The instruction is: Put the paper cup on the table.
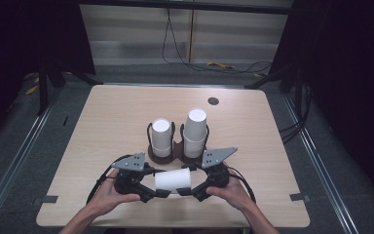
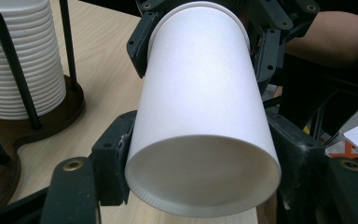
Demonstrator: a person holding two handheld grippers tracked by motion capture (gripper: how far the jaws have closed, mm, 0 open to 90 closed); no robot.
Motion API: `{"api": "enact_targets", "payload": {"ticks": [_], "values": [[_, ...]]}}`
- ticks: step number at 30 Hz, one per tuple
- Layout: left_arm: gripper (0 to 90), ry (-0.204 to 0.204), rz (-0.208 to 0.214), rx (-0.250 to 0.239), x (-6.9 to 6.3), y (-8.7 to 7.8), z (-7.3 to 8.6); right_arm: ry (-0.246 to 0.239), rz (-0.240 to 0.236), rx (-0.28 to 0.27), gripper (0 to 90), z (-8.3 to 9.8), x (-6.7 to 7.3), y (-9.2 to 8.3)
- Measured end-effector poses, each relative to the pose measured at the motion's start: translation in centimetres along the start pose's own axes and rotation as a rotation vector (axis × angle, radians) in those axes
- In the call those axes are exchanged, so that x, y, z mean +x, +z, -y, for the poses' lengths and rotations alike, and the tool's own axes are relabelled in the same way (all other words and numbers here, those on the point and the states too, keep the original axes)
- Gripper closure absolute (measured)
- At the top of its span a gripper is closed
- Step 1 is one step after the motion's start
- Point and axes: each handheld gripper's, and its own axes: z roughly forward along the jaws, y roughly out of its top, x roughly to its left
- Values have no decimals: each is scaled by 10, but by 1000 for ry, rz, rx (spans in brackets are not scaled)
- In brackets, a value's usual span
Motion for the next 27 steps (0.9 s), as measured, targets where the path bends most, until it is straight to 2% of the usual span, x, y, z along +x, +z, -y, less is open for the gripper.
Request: {"api": "enact_targets", "payload": {"ticks": [9, 14, 20, 24, 27], "values": [[328, -6, -1, -2, 2, 0, 1, -4, -3, -8, 222, -1, -1, -1], [297, -12, -10, 16, 4, 2, 2, 1, -13, -18, 243, -1, -2, -2], [283, -16, -25, 9, 6, 3, 2, 9, -17, -15, 250, -1, -5, -2], [180, -24, -52, 31, 6, 4, 3, 18, -12, -23, 252, -1, -6, -4], [163, -32, -58, 31, 6, 3, 3, 20, -7, -22, 252, -1, -6, -4]]}}
